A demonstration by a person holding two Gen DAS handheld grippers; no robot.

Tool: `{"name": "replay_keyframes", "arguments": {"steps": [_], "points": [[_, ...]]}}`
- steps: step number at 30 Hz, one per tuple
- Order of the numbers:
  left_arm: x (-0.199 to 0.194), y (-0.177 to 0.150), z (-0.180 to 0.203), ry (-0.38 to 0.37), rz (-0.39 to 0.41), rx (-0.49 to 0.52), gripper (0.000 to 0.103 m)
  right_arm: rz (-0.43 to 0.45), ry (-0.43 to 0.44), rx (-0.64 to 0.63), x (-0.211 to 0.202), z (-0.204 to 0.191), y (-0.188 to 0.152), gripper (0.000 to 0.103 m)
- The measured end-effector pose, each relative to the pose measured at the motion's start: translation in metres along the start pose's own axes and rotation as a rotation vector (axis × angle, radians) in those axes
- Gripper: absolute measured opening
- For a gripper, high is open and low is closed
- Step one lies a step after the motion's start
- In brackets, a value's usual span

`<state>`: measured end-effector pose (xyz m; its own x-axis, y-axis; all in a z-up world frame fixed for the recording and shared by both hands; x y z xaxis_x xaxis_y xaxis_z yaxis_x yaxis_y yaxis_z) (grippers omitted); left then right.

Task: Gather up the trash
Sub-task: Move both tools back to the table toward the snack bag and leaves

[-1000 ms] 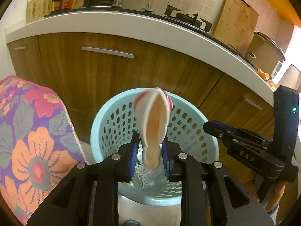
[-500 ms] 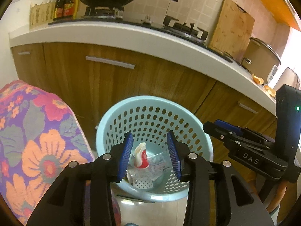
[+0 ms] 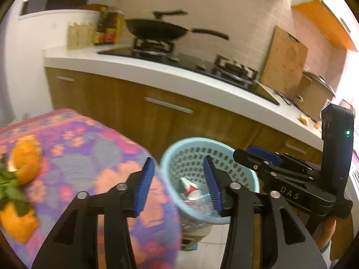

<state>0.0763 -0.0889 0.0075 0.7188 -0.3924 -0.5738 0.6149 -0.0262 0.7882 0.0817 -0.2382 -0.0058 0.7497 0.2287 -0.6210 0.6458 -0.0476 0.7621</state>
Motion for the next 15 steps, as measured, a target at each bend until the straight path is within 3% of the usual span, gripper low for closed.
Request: {"name": "replay_keyframes", "arguments": {"steps": [7, 15], "points": [[-0.069, -0.003, -0.075, 0.145, 0.080, -0.087, 0.058, 0.000, 0.126, -0.142, 0.011, -0.097, 0.008, 0.038], [-0.151, -0.028, -0.195, 0.388, 0.143, -0.288, 0.058, -0.010, 0.272, -0.270, 0.032, -0.203, 0.011, 0.039]]}}
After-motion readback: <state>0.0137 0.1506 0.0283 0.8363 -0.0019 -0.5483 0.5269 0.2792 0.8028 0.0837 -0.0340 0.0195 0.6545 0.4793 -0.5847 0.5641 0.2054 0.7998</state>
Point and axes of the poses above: each gripper's, at about its wrist camera, not at the fingertips, and x roughly the way its jaws point, z to its right, y to its top, the point moved 6 cm from there along x, roughly the way its jaws point, and after that the axes turned 1 degree about -z, right-handed, at the moved point
